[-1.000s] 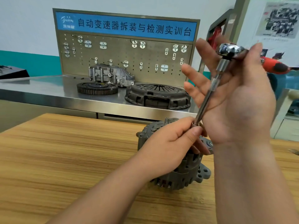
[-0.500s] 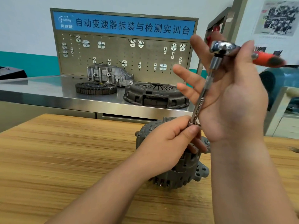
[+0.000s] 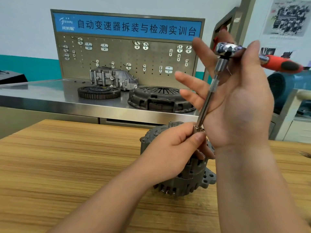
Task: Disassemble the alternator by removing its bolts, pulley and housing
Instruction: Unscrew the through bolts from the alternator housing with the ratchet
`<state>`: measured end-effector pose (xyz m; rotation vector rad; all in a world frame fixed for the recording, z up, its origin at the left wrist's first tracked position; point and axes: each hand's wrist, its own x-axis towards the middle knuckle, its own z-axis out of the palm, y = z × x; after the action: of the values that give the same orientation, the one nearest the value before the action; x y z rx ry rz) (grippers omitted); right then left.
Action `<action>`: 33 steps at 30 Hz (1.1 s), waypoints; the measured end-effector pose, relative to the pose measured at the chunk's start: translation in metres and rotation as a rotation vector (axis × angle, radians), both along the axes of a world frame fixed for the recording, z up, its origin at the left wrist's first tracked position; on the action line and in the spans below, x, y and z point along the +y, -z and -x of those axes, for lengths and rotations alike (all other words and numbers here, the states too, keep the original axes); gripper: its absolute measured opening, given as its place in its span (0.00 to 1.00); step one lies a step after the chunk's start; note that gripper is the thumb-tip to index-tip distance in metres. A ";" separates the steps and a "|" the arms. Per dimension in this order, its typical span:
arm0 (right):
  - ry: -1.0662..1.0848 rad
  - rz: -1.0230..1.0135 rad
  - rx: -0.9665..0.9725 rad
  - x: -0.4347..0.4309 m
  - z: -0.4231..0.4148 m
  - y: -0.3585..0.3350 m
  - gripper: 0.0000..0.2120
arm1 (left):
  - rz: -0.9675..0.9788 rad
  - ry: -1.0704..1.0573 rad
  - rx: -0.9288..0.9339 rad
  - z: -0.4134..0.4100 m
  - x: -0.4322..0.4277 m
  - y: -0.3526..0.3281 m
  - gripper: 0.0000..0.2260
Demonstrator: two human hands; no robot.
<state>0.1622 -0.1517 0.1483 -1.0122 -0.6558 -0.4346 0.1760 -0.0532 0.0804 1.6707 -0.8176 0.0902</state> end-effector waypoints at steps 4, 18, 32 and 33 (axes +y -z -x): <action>0.121 0.089 -0.189 0.001 0.002 -0.008 0.19 | -0.048 -0.067 -0.018 -0.001 -0.001 -0.001 0.08; -0.051 0.178 0.191 -0.002 -0.010 0.002 0.27 | 0.055 -0.052 -0.079 -0.003 -0.001 0.005 0.09; 0.756 1.002 -0.015 -0.036 0.011 0.062 0.20 | 0.403 -0.184 0.034 -0.010 0.006 0.003 0.13; 0.808 1.137 -0.042 -0.037 0.013 0.064 0.21 | 0.417 -0.190 0.056 -0.012 0.007 0.003 0.13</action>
<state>0.1489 -0.1887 0.0843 -2.3827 -0.4825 -0.8091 0.1875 -0.0459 0.0769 1.3436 -0.5507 0.3226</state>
